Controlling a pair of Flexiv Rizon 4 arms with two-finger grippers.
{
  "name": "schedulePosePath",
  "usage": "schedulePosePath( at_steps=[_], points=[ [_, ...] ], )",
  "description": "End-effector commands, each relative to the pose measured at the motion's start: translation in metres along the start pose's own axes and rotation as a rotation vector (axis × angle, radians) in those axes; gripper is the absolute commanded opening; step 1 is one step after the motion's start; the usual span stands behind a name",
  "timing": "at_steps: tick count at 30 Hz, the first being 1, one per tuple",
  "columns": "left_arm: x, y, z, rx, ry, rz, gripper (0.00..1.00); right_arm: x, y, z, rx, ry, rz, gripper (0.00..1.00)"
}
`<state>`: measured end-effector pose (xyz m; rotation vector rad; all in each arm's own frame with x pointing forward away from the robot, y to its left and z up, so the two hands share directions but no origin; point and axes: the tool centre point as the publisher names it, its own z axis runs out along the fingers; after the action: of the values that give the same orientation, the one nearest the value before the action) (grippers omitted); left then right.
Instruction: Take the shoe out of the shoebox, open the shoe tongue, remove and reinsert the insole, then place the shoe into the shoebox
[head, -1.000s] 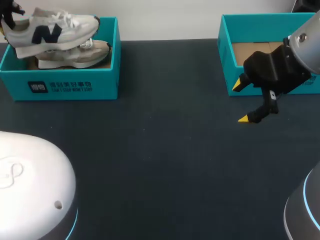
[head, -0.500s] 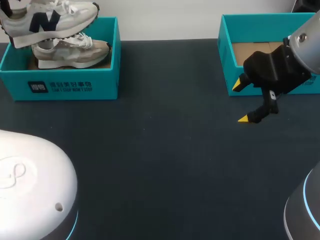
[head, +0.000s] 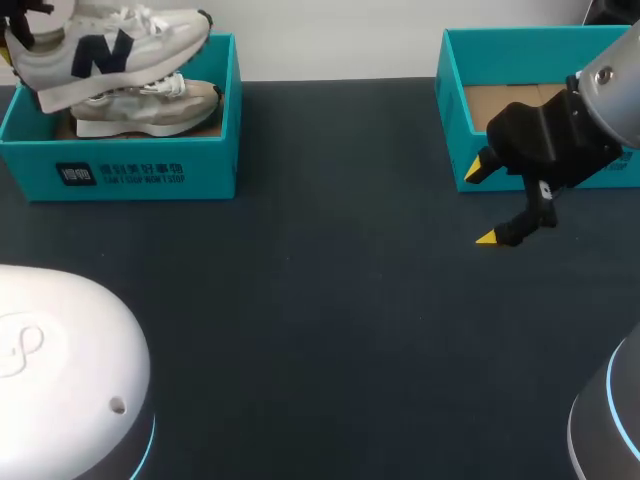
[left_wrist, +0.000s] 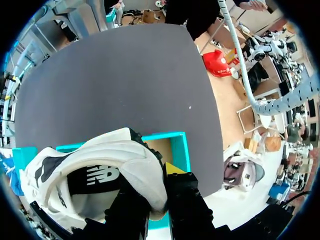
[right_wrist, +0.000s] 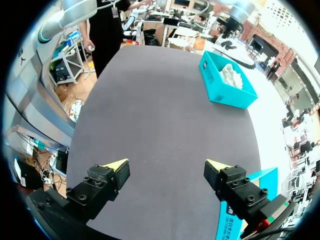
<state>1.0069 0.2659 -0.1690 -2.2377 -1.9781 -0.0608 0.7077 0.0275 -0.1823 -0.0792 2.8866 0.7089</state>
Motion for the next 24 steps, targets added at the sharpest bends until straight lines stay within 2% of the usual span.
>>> schedulePosePath(
  at_steps=[1, 5, 15, 24],
  points=[
    [-0.019, -0.051, -0.005, -0.106, 0.036, -0.034, 0.00, -0.001, 0.000, 0.002, 0.002, 0.000, 0.000, 1.00],
    [-0.040, -0.082, -0.009, -0.136, 0.076, -0.068, 0.00, -0.001, 0.000, 0.002, 0.002, 0.000, 0.000, 1.00],
    [-0.097, -0.143, -0.007, -0.198, 0.130, -0.047, 0.00, -0.001, 0.000, 0.002, 0.002, 0.000, 0.000, 1.00],
    [-0.149, -0.188, 0.000, -0.186, 0.127, 0.054, 0.00, -0.001, 0.000, 0.002, 0.002, 0.000, 0.000, 1.00]
  ],
)
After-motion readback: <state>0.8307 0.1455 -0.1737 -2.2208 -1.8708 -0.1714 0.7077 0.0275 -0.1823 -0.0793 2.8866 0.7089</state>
